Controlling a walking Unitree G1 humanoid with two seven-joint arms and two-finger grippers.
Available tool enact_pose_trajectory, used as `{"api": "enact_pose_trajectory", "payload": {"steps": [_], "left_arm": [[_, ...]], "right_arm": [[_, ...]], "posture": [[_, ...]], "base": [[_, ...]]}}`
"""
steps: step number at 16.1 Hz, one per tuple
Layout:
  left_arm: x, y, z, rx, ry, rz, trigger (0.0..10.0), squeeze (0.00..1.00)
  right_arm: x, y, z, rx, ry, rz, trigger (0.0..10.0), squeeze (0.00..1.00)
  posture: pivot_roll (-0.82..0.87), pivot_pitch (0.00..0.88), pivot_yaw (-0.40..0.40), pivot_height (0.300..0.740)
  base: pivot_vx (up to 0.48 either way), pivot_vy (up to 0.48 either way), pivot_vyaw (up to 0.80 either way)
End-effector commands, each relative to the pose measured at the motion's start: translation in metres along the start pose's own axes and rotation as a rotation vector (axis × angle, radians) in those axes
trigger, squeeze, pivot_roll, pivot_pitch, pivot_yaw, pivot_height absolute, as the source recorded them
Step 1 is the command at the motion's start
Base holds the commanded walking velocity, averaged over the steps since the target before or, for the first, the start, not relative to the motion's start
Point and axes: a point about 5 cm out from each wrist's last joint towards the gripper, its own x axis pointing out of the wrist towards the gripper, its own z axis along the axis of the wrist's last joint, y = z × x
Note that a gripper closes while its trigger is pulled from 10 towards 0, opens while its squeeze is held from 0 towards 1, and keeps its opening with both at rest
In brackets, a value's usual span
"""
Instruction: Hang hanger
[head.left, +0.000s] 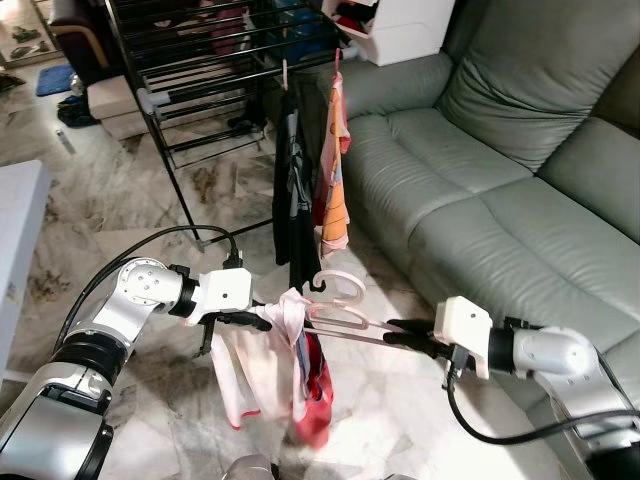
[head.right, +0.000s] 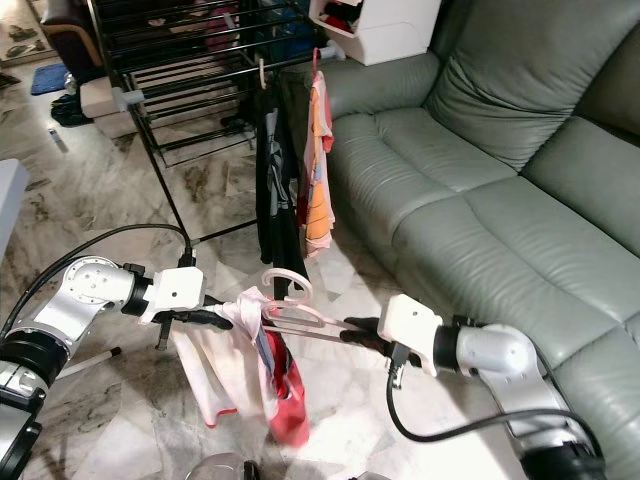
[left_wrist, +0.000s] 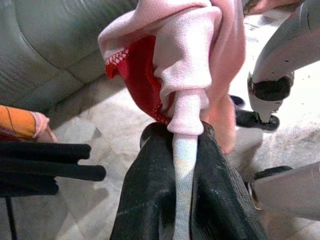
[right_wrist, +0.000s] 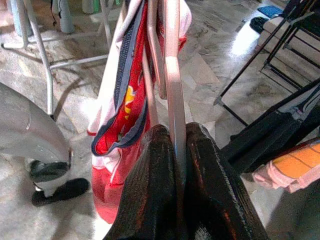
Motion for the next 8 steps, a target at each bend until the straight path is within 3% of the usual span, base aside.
{"api": "enact_pose_trajectory", "payload": {"steps": [1,3,4,8], "left_arm": [[0.004,0.0,0.004,0.016,-0.006,-0.026,0.0,0.0],[0.003,0.003,0.006,0.009,-0.005,-0.03,0.0,0.0],[0.004,0.005,0.007,0.008,-0.01,-0.029,0.0,0.0],[0.007,0.01,0.015,0.029,-0.059,0.01,0.0,0.0]], "right_arm": [[0.008,-0.004,0.012,-0.051,-0.055,0.001,10.0,0.0],[0.008,-0.008,0.016,-0.049,-0.064,-0.008,10.0,0.0],[0.007,-0.008,0.017,-0.022,-0.077,-0.012,10.0,1.0],[0.01,-0.002,0.013,-0.002,-0.073,0.004,10.0,1.0]], "posture": [[-0.02,0.0,0.04,0.74],[-0.03,0.0,0.045,0.74],[-0.03,0.0,0.048,0.74],[-0.04,0.0,0.053,0.74]], "base": [[0.0,0.0,0.0],[0.0,0.0,0.0],[0.0,0.0,0.0],[0.0,0.0,0.0]]}}
